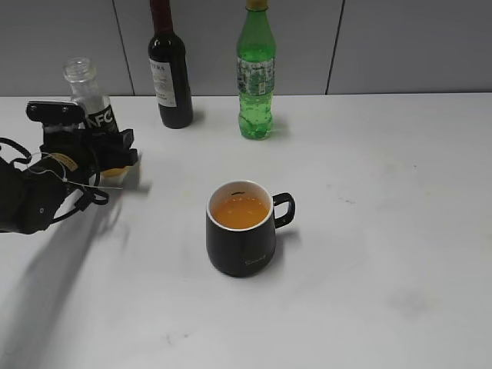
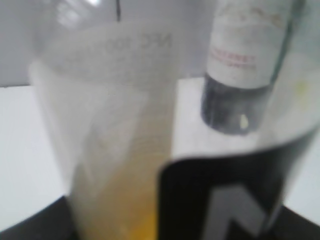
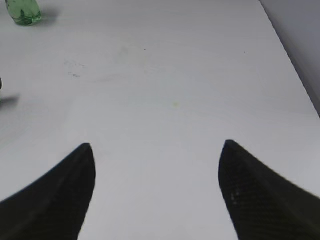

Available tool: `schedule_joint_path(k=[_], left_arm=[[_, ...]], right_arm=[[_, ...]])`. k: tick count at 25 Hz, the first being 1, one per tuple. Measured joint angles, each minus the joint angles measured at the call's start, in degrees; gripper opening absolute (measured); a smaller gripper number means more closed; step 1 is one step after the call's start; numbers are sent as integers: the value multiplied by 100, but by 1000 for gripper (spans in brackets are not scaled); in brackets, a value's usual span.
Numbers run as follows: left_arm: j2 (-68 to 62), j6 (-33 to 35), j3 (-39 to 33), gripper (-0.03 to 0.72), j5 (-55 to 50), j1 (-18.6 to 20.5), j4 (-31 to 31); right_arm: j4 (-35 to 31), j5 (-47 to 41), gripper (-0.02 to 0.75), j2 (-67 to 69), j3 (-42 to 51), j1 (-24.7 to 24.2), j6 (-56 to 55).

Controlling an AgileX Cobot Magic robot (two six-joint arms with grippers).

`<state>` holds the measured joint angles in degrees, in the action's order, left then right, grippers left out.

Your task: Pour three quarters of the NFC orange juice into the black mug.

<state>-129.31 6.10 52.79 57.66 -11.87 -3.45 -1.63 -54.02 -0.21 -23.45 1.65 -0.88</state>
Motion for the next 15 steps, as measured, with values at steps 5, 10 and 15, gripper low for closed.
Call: schedule_joint_path(k=[5,10,15], left_arm=[[-8,-110,4,551,38,0,7],[-8,-127,4,588,33,0,7],[-8,-127,11,609,-6,0,25]], right_arm=[[0,0,582,0,0,0,0],[0,0,582,0,0,0,0],[0,0,582,0,0,0,0]])
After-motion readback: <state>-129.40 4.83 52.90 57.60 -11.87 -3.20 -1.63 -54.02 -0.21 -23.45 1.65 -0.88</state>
